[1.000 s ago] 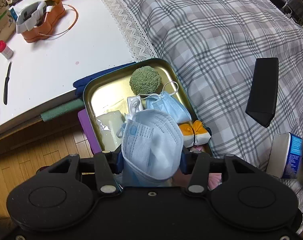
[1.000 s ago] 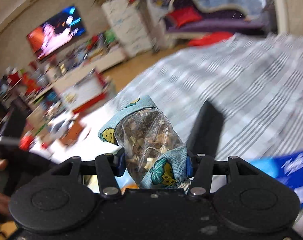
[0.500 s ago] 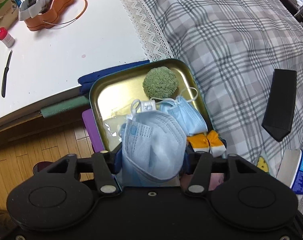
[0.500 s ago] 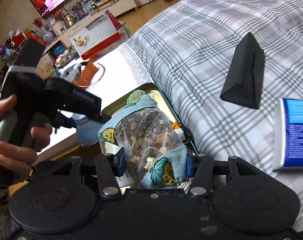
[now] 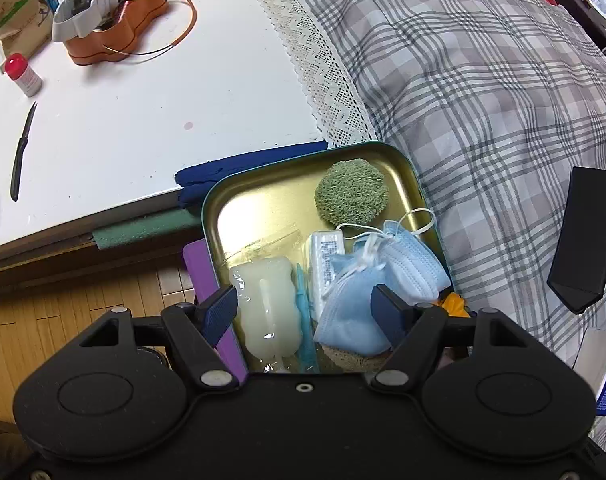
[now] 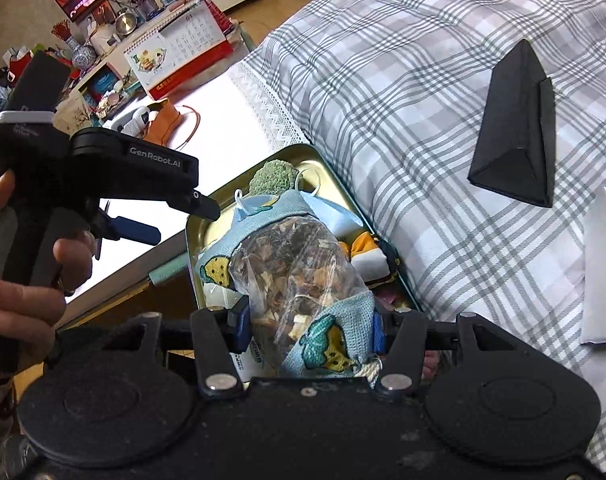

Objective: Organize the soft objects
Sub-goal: 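Lower the blue seed bag into the gold tray and open the right gripper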

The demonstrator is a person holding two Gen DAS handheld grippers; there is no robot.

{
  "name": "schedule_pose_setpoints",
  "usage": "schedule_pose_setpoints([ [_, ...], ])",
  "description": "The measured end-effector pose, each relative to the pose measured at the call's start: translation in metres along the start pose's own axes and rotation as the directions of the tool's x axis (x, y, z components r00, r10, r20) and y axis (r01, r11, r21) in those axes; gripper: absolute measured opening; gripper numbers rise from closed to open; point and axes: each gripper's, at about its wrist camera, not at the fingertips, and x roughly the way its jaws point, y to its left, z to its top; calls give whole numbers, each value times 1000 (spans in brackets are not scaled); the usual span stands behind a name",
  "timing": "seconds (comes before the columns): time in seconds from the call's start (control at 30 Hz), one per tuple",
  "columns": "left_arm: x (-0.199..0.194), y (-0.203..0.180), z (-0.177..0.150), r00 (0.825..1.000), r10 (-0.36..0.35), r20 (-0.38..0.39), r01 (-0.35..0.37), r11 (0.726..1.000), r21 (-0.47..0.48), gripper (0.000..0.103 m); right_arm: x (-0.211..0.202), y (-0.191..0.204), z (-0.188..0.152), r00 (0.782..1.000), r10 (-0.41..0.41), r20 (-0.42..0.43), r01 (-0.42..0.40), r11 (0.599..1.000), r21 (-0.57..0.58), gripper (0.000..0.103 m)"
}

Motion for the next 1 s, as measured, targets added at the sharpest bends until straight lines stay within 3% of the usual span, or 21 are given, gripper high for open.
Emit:
schedule_pose_setpoints([
  [0.17, -6, 4, -6, 999, 23, 24, -23, 1000, -3, 72, 6, 9, -1, 1000, 4, 4, -4, 1000, -20, 54],
  [0.3, -10, 5, -13, 999, 30, 36, -30, 1000, 0, 76, 9, 12, 0, 1000, 3, 18, -2, 1000, -30, 68],
  [0.63, -16, 5, -34, 998, 45, 51, -46, 999, 1, 77, -12, -6, -7, 996, -65, 59, 64, 998, 12, 68],
  [1.0, -37, -5, -86, 988, 83, 132, -87, 996, 32, 79, -42, -15, -46, 977, -188, 101, 192, 981, -26, 68],
])
